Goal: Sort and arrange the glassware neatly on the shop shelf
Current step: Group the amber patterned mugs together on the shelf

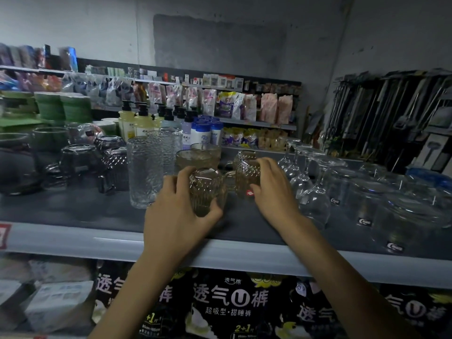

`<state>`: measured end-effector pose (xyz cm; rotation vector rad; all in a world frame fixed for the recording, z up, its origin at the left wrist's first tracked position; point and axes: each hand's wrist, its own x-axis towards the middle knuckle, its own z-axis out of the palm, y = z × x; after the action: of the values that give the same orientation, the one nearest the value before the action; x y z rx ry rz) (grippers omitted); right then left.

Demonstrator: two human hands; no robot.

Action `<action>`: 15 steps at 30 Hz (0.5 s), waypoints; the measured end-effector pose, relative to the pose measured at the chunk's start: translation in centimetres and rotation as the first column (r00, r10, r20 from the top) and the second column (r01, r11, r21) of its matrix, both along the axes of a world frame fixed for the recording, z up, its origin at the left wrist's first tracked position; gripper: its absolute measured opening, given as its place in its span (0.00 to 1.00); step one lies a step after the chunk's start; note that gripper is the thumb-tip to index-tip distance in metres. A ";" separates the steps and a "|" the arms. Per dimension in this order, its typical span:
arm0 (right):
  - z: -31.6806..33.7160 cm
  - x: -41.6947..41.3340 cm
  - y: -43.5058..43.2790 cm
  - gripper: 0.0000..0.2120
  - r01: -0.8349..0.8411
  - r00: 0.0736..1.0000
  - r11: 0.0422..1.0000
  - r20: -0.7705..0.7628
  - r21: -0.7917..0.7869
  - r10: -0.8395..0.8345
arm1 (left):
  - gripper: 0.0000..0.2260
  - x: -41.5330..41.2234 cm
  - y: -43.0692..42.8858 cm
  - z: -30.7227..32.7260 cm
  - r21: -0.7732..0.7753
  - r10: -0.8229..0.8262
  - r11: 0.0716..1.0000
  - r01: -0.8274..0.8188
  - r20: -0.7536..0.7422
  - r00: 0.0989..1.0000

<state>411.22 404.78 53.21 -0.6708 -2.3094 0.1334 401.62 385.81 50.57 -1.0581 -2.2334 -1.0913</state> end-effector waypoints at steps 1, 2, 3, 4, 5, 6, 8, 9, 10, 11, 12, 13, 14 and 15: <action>0.0 -0.1 0.1 0.27 0.001 1.000 1.000 -0.013 0.006 -0.001 | 0.35 0.0 0.0 0.0 0.001 0.003 1.000 -0.003 -0.003 1.000; 0.1 -0.1 0.2 0.26 0.000 1.000 1.000 -0.025 0.008 0.000 | 0.35 -0.1 0.1 0.0 0.000 0.006 1.000 -0.006 -0.007 1.000; 0.0 -0.2 0.3 0.26 -0.001 0.999 1.000 -0.040 0.003 0.001 | 0.35 -0.1 0.1 -0.1 -0.004 0.011 1.000 -0.011 -0.011 1.000; 0.0 -0.2 0.4 0.26 -0.002 0.998 1.000 -0.055 -0.006 0.001 | 0.35 -0.1 0.1 -0.1 -0.007 0.014 1.000 -0.014 -0.014 1.000; 0.0 -0.3 0.5 0.26 -0.001 0.998 1.000 -0.068 -0.020 0.000 | 0.35 -0.1 0.1 -0.2 -0.006 0.017 1.000 -0.017 -0.018 1.000; 0.0 -0.2 0.5 0.26 0.004 0.997 0.999 -0.076 -0.036 -0.006 | 0.35 -0.1 0.1 -0.2 -0.005 0.019 1.000 -0.019 -0.019 1.000; 0.0 -0.2 0.5 0.26 0.024 0.997 0.998 -0.075 -0.062 -0.028 | 0.34 -0.1 0.2 -0.3 -0.007 0.022 1.000 -0.022 -0.020 1.000; 0.0 -0.2 0.5 0.26 0.033 0.997 0.997 -0.068 -0.068 -0.038 | 0.34 -0.1 0.2 -0.3 -0.008 0.023 1.000 -0.023 -0.023 0.999; 0.0 -0.2 0.5 0.26 0.037 0.997 0.996 -0.060 -0.075 -0.042 | 0.34 -0.1 0.2 -0.3 -0.009 0.025 1.000 -0.025 -0.027 0.999; 0.0 -0.2 0.4 0.26 0.035 0.998 0.995 -0.056 -0.088 -0.040 | 0.34 -0.1 0.2 -0.3 -0.011 0.026 1.000 -0.026 -0.031 0.999; 0.0 -0.2 0.4 0.27 0.031 0.998 0.994 -0.055 -0.103 -0.037 | 0.35 -0.1 0.2 -0.4 -0.013 0.026 1.000 -0.027 -0.033 0.999; -0.1 -0.3 0.4 0.27 0.029 0.998 0.993 -0.056 -0.118 -0.035 | 0.35 -0.1 0.2 -0.4 -0.016 0.026 1.000 -0.027 -0.034 0.999; -0.1 -0.3 0.4 0.27 0.029 0.998 0.991 -0.059 -0.131 -0.037 | 0.35 -0.1 0.2 -0.4 -0.019 0.026 0.999 -0.026 -0.034 0.999; -0.2 -0.3 0.4 0.28 0.027 0.997 0.989 -0.068 -0.148 -0.038 | 0.35 0.0 0.2 -0.4 -0.021 0.025 0.999 -0.025 -0.035 0.999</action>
<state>410.89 405.20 53.06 -0.7650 -2.2352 0.3096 401.59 385.98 50.22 -1.0470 -2.2301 -1.0333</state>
